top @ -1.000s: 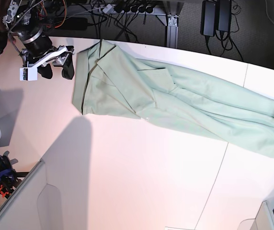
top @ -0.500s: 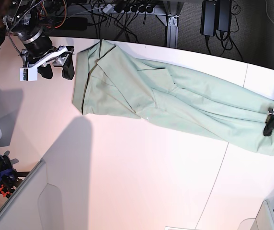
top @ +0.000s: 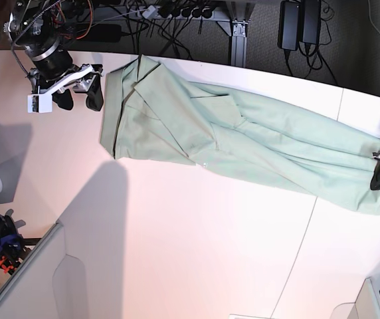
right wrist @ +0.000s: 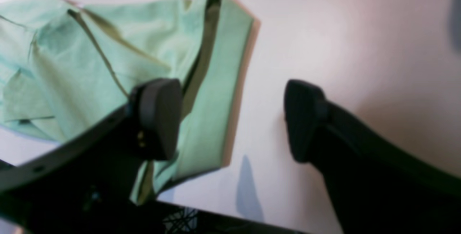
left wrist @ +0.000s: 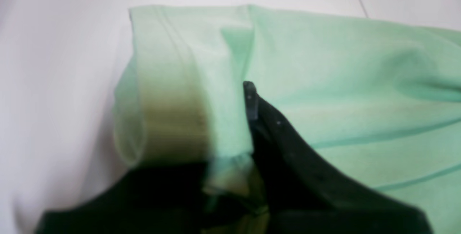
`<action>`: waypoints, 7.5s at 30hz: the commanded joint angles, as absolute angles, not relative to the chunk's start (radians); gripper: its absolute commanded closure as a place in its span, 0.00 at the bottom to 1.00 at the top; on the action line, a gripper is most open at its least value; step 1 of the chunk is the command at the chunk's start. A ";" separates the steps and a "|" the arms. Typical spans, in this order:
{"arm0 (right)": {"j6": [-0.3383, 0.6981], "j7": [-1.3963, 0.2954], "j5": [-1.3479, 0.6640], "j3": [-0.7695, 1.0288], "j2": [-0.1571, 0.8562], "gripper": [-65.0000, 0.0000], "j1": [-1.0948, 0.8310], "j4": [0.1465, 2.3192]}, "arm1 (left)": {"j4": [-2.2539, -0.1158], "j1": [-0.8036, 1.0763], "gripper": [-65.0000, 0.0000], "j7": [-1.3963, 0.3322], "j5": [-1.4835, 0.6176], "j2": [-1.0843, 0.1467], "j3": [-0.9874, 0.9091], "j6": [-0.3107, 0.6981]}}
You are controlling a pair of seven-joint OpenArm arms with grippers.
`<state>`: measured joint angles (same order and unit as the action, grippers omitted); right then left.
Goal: Fold the T-shirt properly
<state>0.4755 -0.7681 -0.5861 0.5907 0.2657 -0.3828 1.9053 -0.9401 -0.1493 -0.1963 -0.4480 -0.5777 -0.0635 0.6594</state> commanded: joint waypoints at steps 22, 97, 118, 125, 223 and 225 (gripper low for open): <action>0.476 -0.733 -0.602 0.598 0.281 0.33 -0.372 1.922 | -1.713 0.124 1.00 -0.275 -0.092 -0.402 0.165 0.377; 0.476 -0.663 -0.543 0.552 0.257 1.00 -0.175 1.531 | -1.743 0.107 0.48 -0.424 -0.564 -0.414 -0.107 0.596; 0.477 -0.683 -0.643 0.377 -0.015 1.00 -0.073 1.893 | -1.742 0.173 0.48 -0.431 -0.567 -0.467 -0.106 0.596; 0.477 -0.654 -0.422 0.194 -0.131 1.00 0.116 1.832 | -1.742 0.189 0.48 -0.431 -0.611 -0.522 -0.106 0.597; 0.468 -0.592 -0.113 -0.045 0.188 1.00 0.245 1.341 | -1.677 -0.034 1.00 -0.158 -0.443 -0.557 0.372 0.698; 0.468 -0.583 -0.113 -0.030 0.188 1.00 0.256 1.331 | -1.728 0.017 1.00 -0.158 -0.435 -0.545 0.374 0.698</action>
<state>0.4751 -0.6060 -0.1062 -0.0334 0.1829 0.2337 1.3163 -1.7126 0.0292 -0.1810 -0.4198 -0.5419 0.3798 0.6895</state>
